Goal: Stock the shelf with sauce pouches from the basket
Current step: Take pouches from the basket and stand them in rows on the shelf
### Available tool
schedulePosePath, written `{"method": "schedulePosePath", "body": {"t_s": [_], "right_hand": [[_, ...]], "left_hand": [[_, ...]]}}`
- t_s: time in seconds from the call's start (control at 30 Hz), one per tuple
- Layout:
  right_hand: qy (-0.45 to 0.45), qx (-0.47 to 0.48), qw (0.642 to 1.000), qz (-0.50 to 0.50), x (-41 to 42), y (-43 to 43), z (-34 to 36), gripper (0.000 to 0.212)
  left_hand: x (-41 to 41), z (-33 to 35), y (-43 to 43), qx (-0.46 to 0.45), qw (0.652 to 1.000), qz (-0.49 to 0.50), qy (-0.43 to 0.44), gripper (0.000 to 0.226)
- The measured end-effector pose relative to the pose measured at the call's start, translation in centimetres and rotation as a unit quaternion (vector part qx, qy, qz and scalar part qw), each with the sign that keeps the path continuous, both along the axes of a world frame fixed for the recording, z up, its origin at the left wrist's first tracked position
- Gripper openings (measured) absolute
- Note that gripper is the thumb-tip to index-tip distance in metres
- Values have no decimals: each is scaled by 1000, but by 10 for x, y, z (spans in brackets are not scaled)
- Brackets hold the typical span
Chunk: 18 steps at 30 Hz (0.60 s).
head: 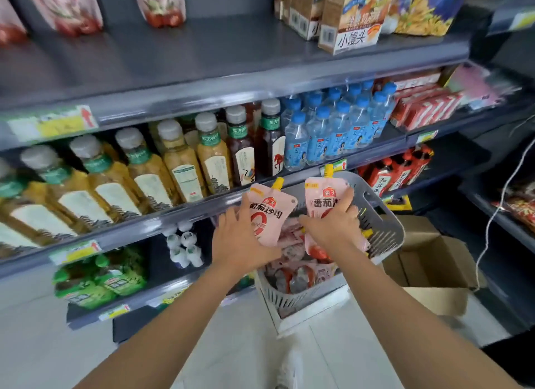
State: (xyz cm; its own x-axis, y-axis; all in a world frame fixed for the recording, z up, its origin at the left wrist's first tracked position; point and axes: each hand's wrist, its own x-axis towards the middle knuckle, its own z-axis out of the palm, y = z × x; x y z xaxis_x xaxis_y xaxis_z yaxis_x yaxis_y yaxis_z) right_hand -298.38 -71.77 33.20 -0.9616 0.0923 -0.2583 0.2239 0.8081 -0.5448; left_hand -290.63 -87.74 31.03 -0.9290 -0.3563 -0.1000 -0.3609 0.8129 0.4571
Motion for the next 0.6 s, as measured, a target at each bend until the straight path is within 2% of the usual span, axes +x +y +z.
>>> {"method": "schedulePosePath", "body": {"t_s": [0.2,0.4,0.6], "right_hand": [[163,-81,983,30,75,-58,63,121],[285,-175,938,94,120,-134,143,120],[305,-284,897,147,117,-204,216,117]], "left_hand": [[106,71,-63,28,986,92,134,126],[172,147,-123,1,948,159,275,120],[164,215,-188,-9,915,210,344,124]]}}
